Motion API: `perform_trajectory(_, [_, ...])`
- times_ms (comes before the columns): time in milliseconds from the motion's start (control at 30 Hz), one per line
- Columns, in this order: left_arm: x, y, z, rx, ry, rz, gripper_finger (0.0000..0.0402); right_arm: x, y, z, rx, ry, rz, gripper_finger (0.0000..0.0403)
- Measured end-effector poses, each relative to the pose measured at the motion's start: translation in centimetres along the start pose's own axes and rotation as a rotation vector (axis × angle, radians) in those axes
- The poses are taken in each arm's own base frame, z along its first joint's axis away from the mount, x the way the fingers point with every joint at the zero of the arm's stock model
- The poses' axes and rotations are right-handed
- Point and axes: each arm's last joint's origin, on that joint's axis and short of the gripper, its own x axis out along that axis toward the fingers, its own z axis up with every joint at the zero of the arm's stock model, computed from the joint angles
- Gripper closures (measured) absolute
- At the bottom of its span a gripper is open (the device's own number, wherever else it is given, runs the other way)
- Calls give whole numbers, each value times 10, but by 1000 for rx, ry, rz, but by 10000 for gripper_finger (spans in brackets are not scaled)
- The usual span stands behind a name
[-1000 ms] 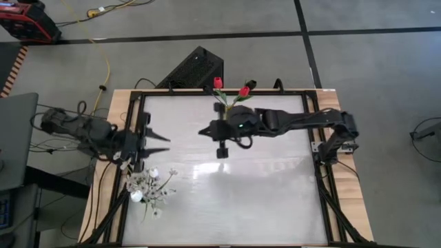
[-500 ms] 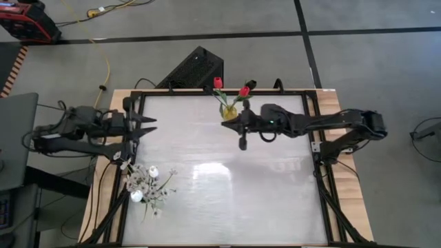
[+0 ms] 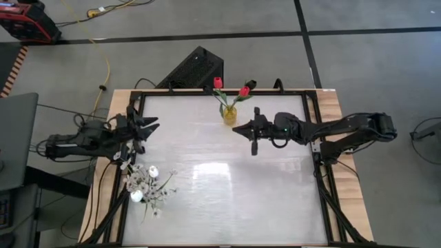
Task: Sort flowers into vase by color
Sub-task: Return to Home Position
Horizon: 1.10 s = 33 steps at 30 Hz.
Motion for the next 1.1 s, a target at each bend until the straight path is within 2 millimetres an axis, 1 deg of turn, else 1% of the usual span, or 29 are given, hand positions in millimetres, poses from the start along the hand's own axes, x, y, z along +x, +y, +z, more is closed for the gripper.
perform_trajectory(100, [-1,0,-10,-6,5,2,294,-2,5,-6,4,9,18,379])
perform_trajectory(300, [1,0,-27,-5,45,11,294,-4,9,-9,24,-10,38,379])
perform_trajectory(633, [4,-1,-66,-12,139,39,294,-25,8,-14,39,-33,34,379])
perform_trajectory(900, [5,-1,-88,-15,169,37,294,-46,4,-26,75,-49,-18,379])
perform_trajectory(1100, [5,-1,-105,-14,211,31,294,-50,4,-25,76,-63,-17,379])
